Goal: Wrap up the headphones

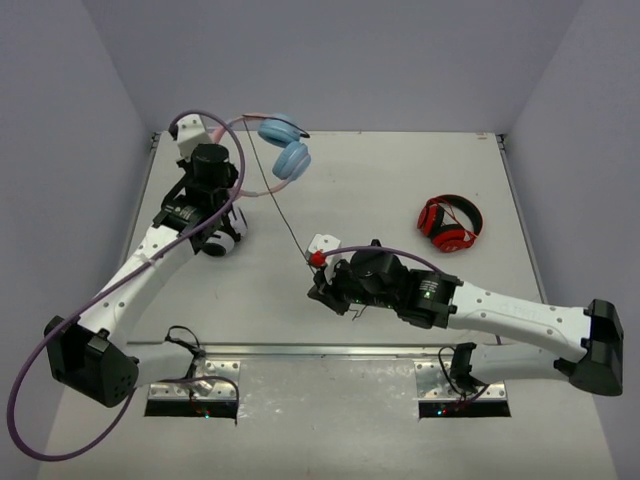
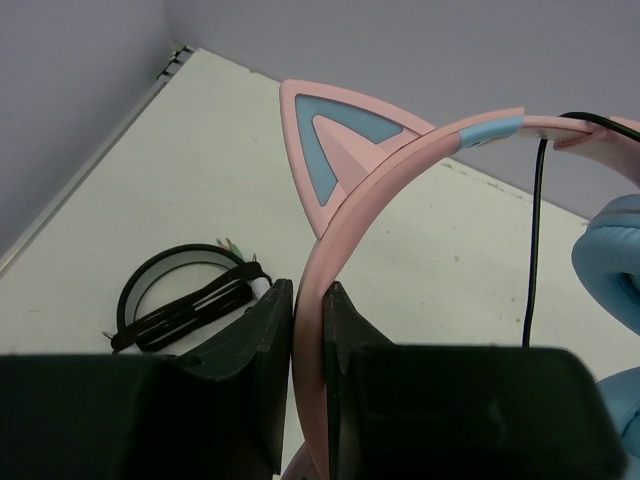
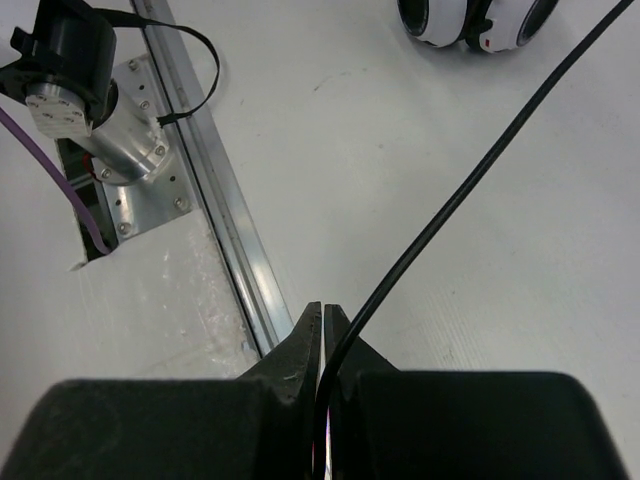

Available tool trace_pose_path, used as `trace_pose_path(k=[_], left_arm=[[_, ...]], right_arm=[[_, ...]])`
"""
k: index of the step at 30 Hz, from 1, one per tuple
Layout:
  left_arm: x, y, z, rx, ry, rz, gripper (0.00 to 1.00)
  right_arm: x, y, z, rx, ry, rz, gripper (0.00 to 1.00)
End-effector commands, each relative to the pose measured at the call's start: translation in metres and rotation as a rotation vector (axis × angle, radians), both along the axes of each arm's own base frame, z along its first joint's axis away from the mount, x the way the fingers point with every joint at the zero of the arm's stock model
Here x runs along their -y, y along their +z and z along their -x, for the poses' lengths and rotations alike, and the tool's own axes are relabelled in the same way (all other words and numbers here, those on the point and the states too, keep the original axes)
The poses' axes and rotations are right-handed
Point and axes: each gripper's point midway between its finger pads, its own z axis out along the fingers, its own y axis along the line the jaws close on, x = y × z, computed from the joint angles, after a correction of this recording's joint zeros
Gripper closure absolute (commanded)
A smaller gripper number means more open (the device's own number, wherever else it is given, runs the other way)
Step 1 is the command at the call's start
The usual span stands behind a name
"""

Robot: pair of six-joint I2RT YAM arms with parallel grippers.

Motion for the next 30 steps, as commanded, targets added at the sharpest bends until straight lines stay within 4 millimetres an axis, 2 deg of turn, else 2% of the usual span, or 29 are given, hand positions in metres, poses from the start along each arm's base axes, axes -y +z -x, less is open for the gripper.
trace_pose_path(k=[1,7,8,10,11,12,13,14,16,17,18,22,23,26,27,30], left_arm=[[0.005,0.033,-0.014,0.135,-0.013,0.092,1.0],[0.01,0.005,-0.013,0.078,-0.039,0.06,1.0],[0.015,0.002,-0.012,0.069,-0.051,0.05,1.0],[0.023,-0.01,-0.009,0.058,-0.069,0.025,1.0],[0.034,-0.014,-0.006,0.047,-0.101,-0.005,1.0],[0.038,-0.016,-0.004,0.047,-0.105,-0.016,1.0],[0.044,-0.033,0.0,0.024,-0.13,-0.039,1.0],[0.056,-0.039,0.002,0.019,-0.18,-0.069,1.0],[0.07,-0.04,0.007,0.058,-0.243,-0.076,1.0],[0.08,-0.052,0.013,0.04,-0.289,-0.105,1.0],[0.084,-0.053,0.015,0.043,-0.311,-0.111,1.0],[0.11,-0.058,0.03,0.037,-0.477,-0.127,1.0],[0.116,-0.062,0.034,0.032,-0.525,-0.137,0.99],[0.145,-0.054,0.042,0.027,-0.721,-0.186,0.99],[0.153,-0.064,0.047,-0.023,-0.799,-0.236,1.0],[0.15,-0.073,0.055,-0.089,-0.839,-0.3,1.0]], right_arm=[[-0.002,0.028,0.003,0.051,0.037,-0.016,0.99],[-0.012,0.047,0.004,0.059,0.083,-0.009,0.99],[-0.014,0.046,0.002,0.06,0.082,0.007,0.99],[-0.016,0.058,-0.002,0.091,0.093,0.025,0.99],[-0.018,0.057,-0.004,0.095,0.098,0.047,0.99],[-0.018,0.069,-0.007,0.139,0.11,0.06,0.99],[-0.019,0.074,-0.008,0.161,0.122,0.071,0.99],[-0.018,0.079,-0.011,0.195,0.138,0.088,0.99],[-0.012,0.088,-0.028,0.274,0.121,0.156,0.99],[-0.01,0.09,-0.034,0.288,0.112,0.18,0.99],[-0.006,0.093,-0.041,0.302,0.109,0.22,0.99],[0.02,0.103,-0.079,0.339,-0.004,0.266,0.99],[0.023,0.103,-0.082,0.343,-0.013,0.268,0.99],[0.036,0.112,-0.094,0.392,-0.049,0.268,0.99],[0.041,0.116,-0.098,0.405,-0.065,0.268,0.99],[0.055,0.123,-0.111,0.451,-0.121,0.312,0.99]])
